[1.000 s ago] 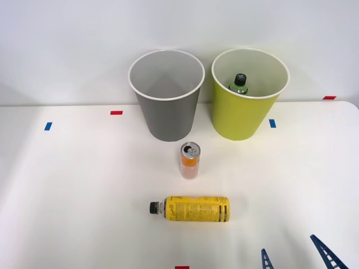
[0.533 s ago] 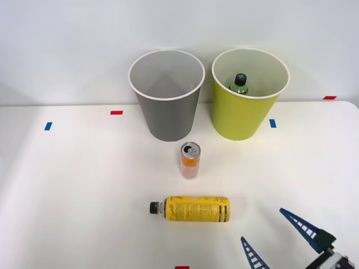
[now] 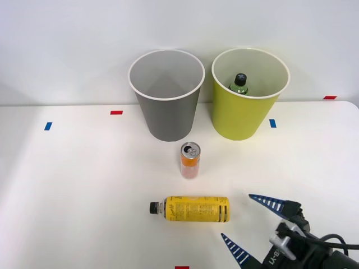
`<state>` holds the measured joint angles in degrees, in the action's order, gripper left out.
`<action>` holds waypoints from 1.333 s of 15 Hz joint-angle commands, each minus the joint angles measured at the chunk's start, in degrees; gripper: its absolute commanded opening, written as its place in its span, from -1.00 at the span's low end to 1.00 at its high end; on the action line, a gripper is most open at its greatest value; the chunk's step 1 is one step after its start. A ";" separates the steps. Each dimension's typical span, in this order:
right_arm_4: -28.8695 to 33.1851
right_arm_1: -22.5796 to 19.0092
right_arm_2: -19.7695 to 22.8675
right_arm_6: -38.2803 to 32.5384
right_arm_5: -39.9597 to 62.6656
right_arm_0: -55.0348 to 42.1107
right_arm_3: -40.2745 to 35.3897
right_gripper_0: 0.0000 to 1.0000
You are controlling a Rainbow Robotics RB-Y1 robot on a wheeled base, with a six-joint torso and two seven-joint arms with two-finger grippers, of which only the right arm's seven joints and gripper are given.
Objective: Put cans in the gray bin, plastic bottles in the light green bin
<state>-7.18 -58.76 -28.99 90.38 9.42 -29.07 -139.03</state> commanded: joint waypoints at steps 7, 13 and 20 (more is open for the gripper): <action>17.55 -3.82 -17.50 3.75 28.99 21.16 -7.48 0.90; 17.46 -1.44 -26.29 8.15 40.15 31.53 -7.48 0.96; -1.17 7.34 -29.19 11.58 59.84 47.09 -7.40 1.00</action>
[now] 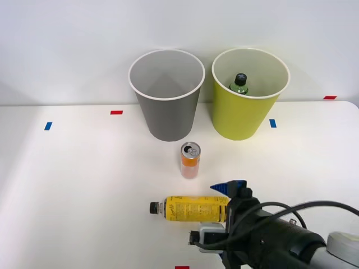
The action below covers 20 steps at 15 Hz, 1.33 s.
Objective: Put cans in the gray bin, plastic bottles in the light green bin
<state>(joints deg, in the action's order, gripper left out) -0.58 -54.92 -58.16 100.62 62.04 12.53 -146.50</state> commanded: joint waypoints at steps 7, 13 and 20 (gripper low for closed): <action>-17.61 11.24 0.07 4.41 14.25 13.48 7.54 1.00; -22.44 15.89 0.15 7.31 20.32 18.05 10.09 1.00; -22.79 20.29 0.86 10.82 21.46 18.76 15.72 1.00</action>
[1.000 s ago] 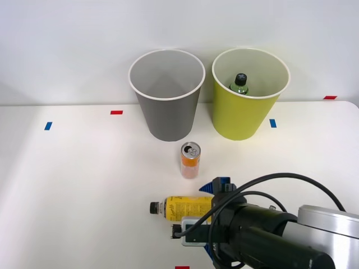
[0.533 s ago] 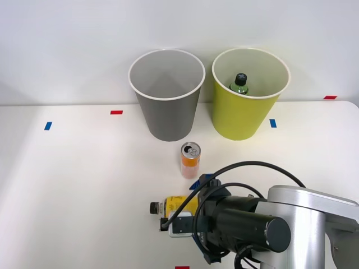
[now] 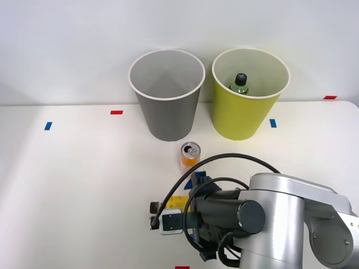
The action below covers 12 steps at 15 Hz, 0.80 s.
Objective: Put cans in the gray bin, plastic bottles in the light green bin
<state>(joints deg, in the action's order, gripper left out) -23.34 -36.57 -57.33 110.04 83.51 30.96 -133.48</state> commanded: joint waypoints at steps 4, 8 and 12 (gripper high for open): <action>-1.71 5.72 0.02 4.13 0.07 1.21 7.35 1.00; -0.04 8.80 0.11 5.63 0.07 2.00 12.54 1.00; 3.56 11.26 0.11 7.12 0.07 2.00 16.58 1.00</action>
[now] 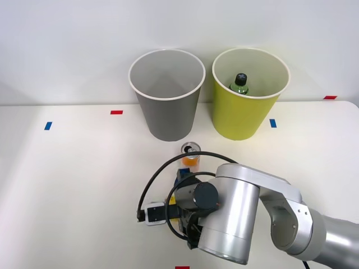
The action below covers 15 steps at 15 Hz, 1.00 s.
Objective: Put cans in the gray bin, plastic bottles in the light green bin
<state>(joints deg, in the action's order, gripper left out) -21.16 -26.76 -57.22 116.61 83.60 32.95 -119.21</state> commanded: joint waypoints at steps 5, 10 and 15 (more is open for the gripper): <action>3.76 5.31 0.70 1.42 -0.02 -0.08 7.24 1.00; 4.64 6.28 1.14 3.00 -0.02 -0.08 8.65 1.00; 4.55 6.37 1.14 3.62 -0.02 -0.25 8.65 -1.00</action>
<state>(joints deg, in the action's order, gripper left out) -16.54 -20.39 -56.08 120.20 83.59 32.77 -110.57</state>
